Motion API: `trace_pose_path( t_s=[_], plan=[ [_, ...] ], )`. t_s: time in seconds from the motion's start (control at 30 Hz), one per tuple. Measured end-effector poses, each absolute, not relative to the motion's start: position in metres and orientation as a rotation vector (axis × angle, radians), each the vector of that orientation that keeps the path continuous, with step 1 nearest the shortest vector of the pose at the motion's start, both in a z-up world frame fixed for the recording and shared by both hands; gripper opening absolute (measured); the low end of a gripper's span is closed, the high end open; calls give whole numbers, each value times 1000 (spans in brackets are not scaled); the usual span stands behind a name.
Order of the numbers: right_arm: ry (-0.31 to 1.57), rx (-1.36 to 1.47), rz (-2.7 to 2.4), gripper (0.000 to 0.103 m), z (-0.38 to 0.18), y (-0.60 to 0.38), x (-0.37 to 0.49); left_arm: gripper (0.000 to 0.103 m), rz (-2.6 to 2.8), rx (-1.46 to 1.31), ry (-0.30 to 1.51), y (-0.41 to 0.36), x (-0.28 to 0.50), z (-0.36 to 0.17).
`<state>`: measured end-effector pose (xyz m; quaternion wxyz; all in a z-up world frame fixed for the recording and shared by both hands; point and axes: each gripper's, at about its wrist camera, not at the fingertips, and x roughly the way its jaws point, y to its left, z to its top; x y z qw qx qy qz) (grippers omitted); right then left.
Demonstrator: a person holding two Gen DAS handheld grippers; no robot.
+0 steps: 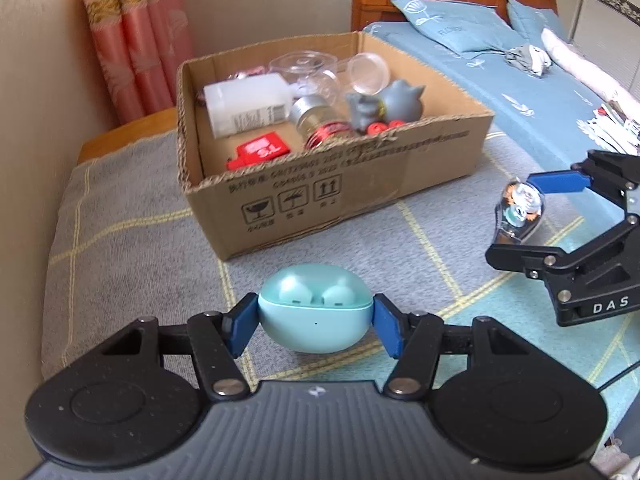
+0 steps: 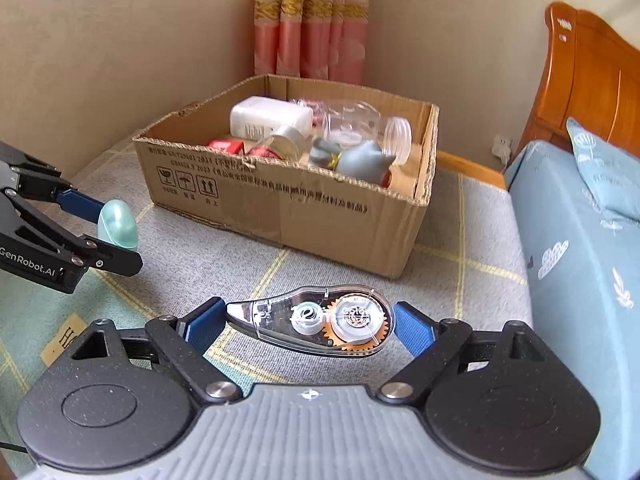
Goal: Organize rigid objects
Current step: 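Release earbud case into box with left tool while right tool drops correction tape in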
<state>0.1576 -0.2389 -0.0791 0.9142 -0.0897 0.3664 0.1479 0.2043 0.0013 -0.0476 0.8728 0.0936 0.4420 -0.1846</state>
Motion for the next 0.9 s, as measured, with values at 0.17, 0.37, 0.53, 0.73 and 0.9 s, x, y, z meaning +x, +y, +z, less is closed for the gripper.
trace_pose_path(
  t_s=[0.17,0.37,0.53,0.73,0.9],
  plan=[
    [742,-202,340,93,-67,-240,154,60,-397,222,896,-4,200,-29],
    [711,-215,374,93,-51,-240,156,60,-390,242,847,-10,207,-3],
    [687,-188,413,93,-31,-246,161,60,-375,253,798,-12,225,17],
    [642,-205,410,93,-11,-248,167,60,-343,262,779,-14,264,25],
    [633,-213,401,93,-6,-247,173,60,-304,248,819,-13,302,12]
  ],
)
